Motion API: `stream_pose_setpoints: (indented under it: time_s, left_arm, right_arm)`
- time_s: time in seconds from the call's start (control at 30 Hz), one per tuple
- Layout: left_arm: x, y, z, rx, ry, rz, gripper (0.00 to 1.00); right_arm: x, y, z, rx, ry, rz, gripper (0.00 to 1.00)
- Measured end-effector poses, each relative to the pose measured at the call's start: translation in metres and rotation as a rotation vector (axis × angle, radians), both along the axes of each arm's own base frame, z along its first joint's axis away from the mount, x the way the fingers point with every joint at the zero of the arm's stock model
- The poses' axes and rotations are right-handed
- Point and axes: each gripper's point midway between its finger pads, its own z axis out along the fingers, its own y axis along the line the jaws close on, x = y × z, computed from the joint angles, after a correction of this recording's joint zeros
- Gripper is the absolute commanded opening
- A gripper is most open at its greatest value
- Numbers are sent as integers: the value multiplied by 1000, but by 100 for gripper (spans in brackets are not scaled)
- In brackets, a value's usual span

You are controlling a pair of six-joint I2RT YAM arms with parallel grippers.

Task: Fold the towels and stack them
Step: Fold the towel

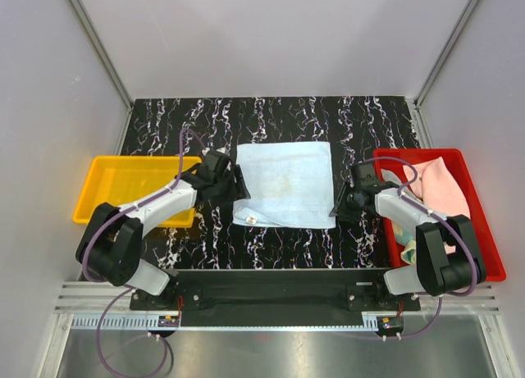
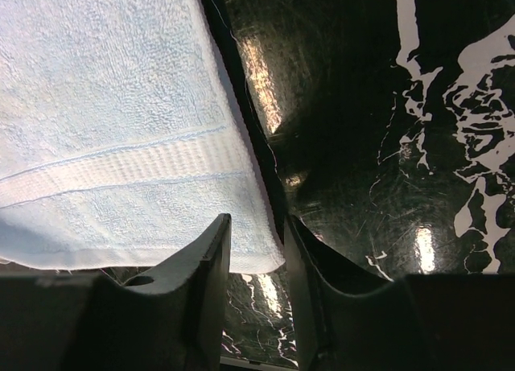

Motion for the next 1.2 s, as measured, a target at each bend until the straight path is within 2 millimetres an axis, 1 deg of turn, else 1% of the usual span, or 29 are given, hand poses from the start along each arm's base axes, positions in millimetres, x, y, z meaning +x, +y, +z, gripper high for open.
stream_pose_setpoints:
  time_s: [0.03,0.07,0.1,0.17,0.23,0.37,0.43,0.5,0.63,0.73,0.8,0.87,1.07,1.1,1.2]
  left_arm:
    - [0,-2,-1,-8,10,-2,70]
    - [0,-4,-3,-11,25,-3,67]
    - [-1,-5,-5,-12,40,-7,66]
    - [-4,-6,-12,-4,70,-13,66]
    - [-8,-4,-19,10,98,-14,65]
    - [-16,0,-23,29,121,-25,61]
    - [-24,3,-24,37,126,-34,58]
    - [-37,9,-24,42,128,-44,56]
    - [-65,22,-23,42,114,-62,46]
    - [-79,30,-27,44,117,-63,46]
    - [-85,35,-30,48,124,-55,53]
    - [-86,36,-29,46,123,-41,56]
    - [-74,27,-19,-11,82,-4,62]
    - [-72,25,-17,-19,79,6,64]
    - [-59,19,-11,-40,76,35,65]
  right_arm:
    - [-1,0,0,-2,3,2,40]
    - [-2,-1,-1,-3,6,3,40]
    - [-2,-1,-1,-5,8,5,40]
    - [-2,-1,-1,-6,8,6,40]
    - [-2,-1,-1,-6,7,9,40]
    - [-3,-1,0,-9,5,14,40]
    - [-4,-2,2,-10,4,17,40]
    - [-4,-2,5,-10,-2,18,40]
    - [-4,-2,12,-7,-25,23,41]
    - [-3,-2,14,-6,-35,25,41]
    - [-3,-2,14,-6,-34,26,40]
    - [-4,-2,14,-7,-29,26,41]
    - [-8,-3,13,-11,-15,26,41]
    - [-8,-3,13,-11,-14,26,41]
    - [-8,-3,13,-11,-14,26,41]
